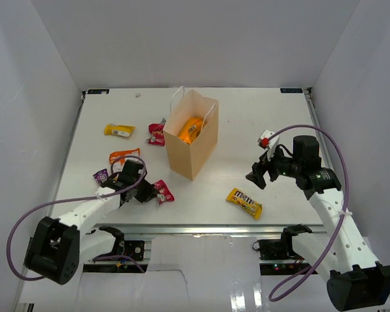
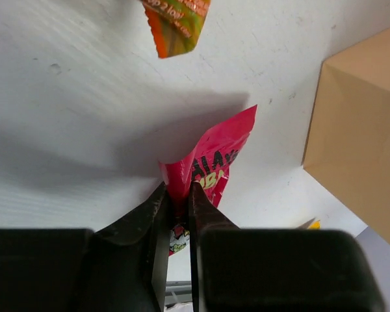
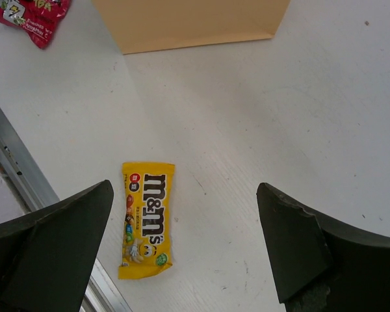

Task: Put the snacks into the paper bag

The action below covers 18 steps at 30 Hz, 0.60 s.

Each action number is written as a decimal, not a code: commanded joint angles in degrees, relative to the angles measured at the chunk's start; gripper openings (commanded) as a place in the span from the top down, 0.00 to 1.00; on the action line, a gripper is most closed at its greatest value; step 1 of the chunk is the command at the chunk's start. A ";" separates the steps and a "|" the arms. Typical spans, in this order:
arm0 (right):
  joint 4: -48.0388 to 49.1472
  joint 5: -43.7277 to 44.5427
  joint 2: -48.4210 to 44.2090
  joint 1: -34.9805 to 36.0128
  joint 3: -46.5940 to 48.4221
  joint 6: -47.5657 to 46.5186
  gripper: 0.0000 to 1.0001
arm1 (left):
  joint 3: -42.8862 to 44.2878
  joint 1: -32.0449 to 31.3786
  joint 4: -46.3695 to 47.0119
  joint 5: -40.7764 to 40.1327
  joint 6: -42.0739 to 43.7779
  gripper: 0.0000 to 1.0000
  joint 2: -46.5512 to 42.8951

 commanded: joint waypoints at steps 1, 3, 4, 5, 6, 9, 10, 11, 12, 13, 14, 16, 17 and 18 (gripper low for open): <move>-0.42 -3.37 -1.11 -0.33 -0.36 -1.36 0.03 | -1.14 -0.15 -3.14 -3.82 3.27 0.82 -8.65; -2.26 -5.47 -1.29 -0.33 -0.45 -3.37 0.03 | -0.27 -0.24 -5.25 -4.44 5.20 0.83 -13.66; -3.22 -6.35 -1.12 -0.33 -0.36 -4.60 0.03 | 0.35 -0.15 -5.78 -4.70 6.52 0.85 -19.34; -4.63 -7.23 -0.77 -0.33 -0.27 -7.66 0.04 | 1.31 -0.15 -6.92 -5.05 8.80 0.85 -22.18; -7.43 -8.81 -0.50 -0.33 -0.18 -9.25 0.03 | 3.58 -0.15 -7.19 -5.32 10.30 0.85 -24.73; -12.62 -10.05 0.90 -0.33 -0.53 -15.39 0.04 | 11.30 -0.24 -7.54 -6.28 16.80 0.85 -30.73; -13.51 -9.88 1.17 -0.33 -0.71 -16.55 0.04 | 13.78 -0.15 -7.54 -6.46 18.64 0.85 -30.74; -14.13 -9.70 1.61 -0.41 -0.97 -17.44 0.04 | 16.32 -0.15 -7.63 -6.29 20.40 0.85 -29.08; -14.48 -9.27 1.79 -0.33 -1.32 -18.84 0.04 | 21.74 -0.24 -7.63 -5.76 23.55 0.85 -27.67; -14.92 -9.09 1.87 -0.33 -1.85 -19.46 0.04 | 24.67 -0.24 -7.63 -5.32 25.06 0.87 -26.01; -15.19 -8.91 2.14 -0.33 -2.11 -19.90 0.04 | 27.48 -0.24 -7.37 -4.10 26.47 0.88 -22.33; -15.54 -8.82 2.31 -0.33 -2.38 -21.21 0.04 | 35.90 -0.24 -6.93 -3.13 29.90 0.88 -18.62; -15.97 -8.74 2.66 -0.24 -2.47 -21.57 0.04 | 38.30 -0.24 -5.88 -2.08 30.87 0.88 -16.95; -16.24 -8.65 2.84 -0.24 -2.55 -21.92 0.04 | 40.59 -0.15 -5.35 -1.89 31.75 0.88 -13.72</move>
